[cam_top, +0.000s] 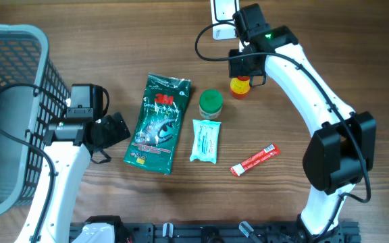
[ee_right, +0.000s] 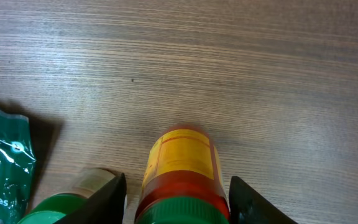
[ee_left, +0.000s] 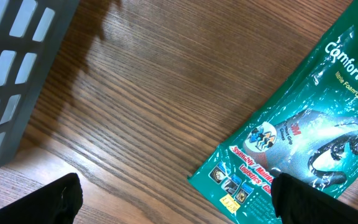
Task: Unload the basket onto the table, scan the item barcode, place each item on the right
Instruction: 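Grasp the red sauce bottle with the right gripper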
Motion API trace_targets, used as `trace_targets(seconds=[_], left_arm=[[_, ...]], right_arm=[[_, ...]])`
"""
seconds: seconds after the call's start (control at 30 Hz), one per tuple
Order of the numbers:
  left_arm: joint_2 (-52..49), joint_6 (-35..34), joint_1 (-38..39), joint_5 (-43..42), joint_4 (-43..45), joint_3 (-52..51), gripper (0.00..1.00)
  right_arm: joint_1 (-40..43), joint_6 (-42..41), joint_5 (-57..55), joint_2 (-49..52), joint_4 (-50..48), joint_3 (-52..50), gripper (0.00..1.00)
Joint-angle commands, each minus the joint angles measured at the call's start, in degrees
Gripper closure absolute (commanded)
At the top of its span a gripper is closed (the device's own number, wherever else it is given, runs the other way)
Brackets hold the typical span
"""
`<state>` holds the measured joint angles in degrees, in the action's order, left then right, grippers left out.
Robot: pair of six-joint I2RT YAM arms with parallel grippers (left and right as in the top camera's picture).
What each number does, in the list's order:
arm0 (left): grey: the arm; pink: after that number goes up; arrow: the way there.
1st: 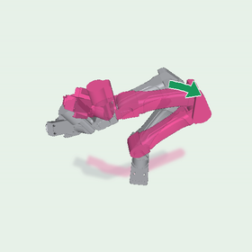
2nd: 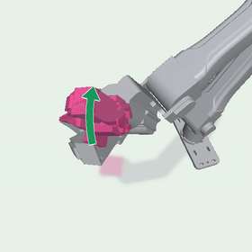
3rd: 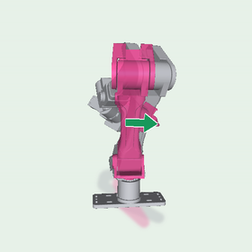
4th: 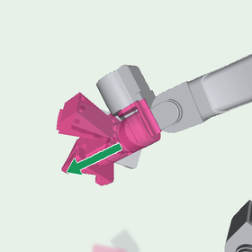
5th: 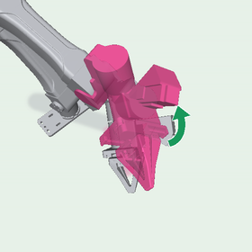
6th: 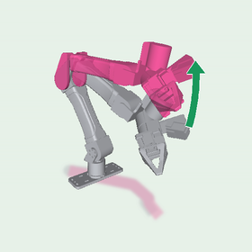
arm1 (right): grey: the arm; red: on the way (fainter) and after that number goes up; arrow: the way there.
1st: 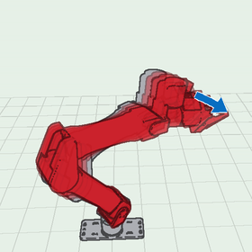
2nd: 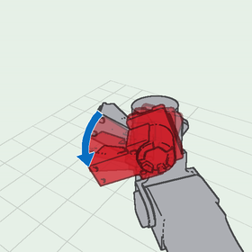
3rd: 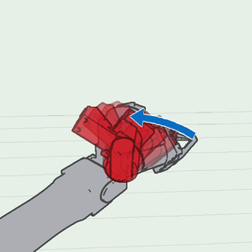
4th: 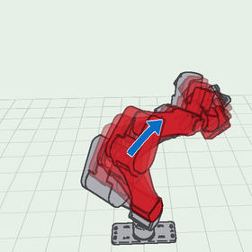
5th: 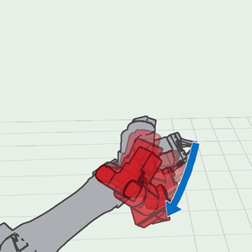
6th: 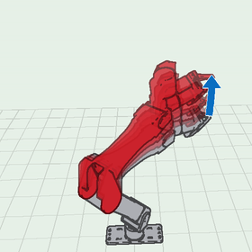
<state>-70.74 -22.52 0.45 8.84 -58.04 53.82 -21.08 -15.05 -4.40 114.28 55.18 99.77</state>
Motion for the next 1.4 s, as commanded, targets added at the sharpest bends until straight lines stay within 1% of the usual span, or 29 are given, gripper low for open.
trace_targets(seconds=[0.0,0.07,0.3,0.37,0.53,0.67,0.83,0.87,1.13,1.17,1.23,1.33,1.37], left_arm=[[0.66,1.14,-0.35,-0.28,0.02,-0.37,0.0],[0.66,1.14,-0.35,-0.28,0.02,-0.37,0.0],[0.66,1.11,-0.35,-0.28,0.0,-0.37,0.0],[0.66,1.11,-0.35,-0.28,0.02,-0.37,0.0],[0.66,1.11,-0.35,-0.28,0.0,-0.37,0.0],[0.66,1.11,-0.35,-0.28,0.02,-0.37,0.0],[0.66,1.14,-0.35,-0.28,0.0,-0.37,0.0],[0.66,1.11,-0.35,-0.28,0.02,-0.37,0.0],[0.66,1.11,-0.35,-0.28,0.0,-0.37,0.0],[0.66,1.14,-0.35,-0.28,0.0,-0.37,0.0],[0.66,1.11,-0.35,-0.28,0.0,-0.37,0.0],[0.66,1.14,-0.35,-0.28,0.0,-0.37,0.0],[0.66,1.11,-0.35,-0.28,0.0,-0.37,0.0]], right_arm=[[-0.13,-0.17,-0.72,0.63,1.92,-0.13,0.61],[-0.11,-0.04,-0.74,0.59,3.41,-0.07,0.65],[0.04,1.38,-0.7,-0.63,11.15,3.76,0.69],[0.04,0.76,0.04,-1.79,13.55,3.76,0.69],[0.02,-4.85,0.59,-2.97,21.0,3.74,0.74],[0.02,-6.14,2.34,-2.97,23.65,3.72,0.74],[0.02,-6.19,3.87,-2.97,23.17,3.72,0.67],[0.02,-6.16,3.87,-2.97,23.12,3.72,0.64],[0.02,-5.9,4.48,-2.97,23.56,3.74,0.62],[0.02,-5.51,4.48,-2.97,23.65,3.74,0.61],[0.02,-4.2,4.46,-2.97,23.87,3.74,0.56],[0.02,-4.22,4.46,-3.32,23.63,3.74,0.54],[0.02,-4.26,4.46,-3.56,23.52,3.74,0.51]])
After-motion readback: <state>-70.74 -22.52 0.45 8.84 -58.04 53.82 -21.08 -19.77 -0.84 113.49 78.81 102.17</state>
